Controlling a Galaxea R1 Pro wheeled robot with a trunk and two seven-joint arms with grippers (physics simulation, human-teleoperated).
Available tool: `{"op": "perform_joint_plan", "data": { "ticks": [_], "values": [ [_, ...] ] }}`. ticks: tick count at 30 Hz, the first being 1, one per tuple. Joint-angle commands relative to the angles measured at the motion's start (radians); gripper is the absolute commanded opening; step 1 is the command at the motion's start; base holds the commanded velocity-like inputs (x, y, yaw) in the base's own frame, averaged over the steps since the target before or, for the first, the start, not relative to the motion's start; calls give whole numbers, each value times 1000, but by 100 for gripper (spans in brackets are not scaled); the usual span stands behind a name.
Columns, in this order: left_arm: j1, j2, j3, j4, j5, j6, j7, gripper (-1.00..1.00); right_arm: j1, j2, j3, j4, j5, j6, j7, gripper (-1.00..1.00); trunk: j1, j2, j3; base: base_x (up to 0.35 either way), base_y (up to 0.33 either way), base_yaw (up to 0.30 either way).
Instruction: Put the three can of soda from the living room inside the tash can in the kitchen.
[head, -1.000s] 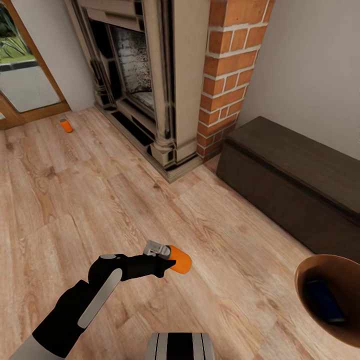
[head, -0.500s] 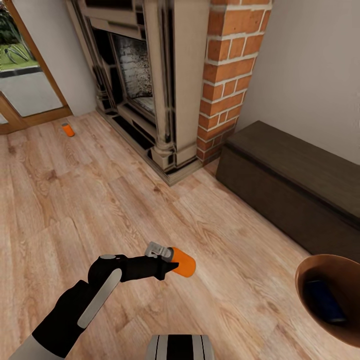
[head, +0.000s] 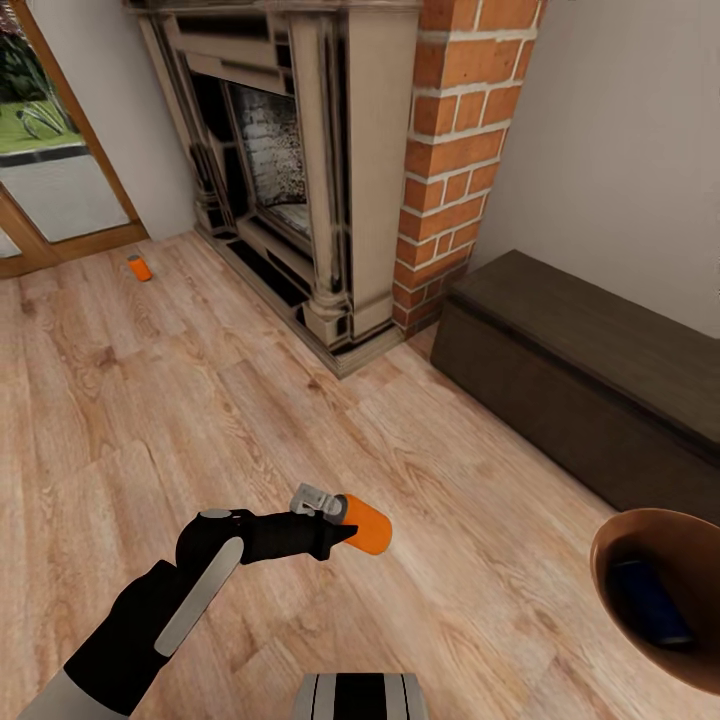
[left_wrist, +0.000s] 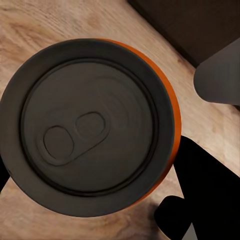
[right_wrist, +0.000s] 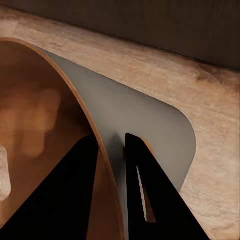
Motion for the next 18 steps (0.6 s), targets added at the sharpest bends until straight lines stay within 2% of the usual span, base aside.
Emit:
{"op": "perform_joint_plan", "data": {
  "ticks": [1, 18],
  "values": [
    [0, 0, 0, 0, -1, 0, 0, -100, 0, 0, 0, 0, -4, 5, 2, -100, 0, 0, 2, 0, 0, 0],
    [0, 15, 0, 0, -1, 0, -3, -100, 0, -6, 0, 0, -3, 5, 2, -100, 0, 0, 28, 0, 0, 0]
  ]
}}
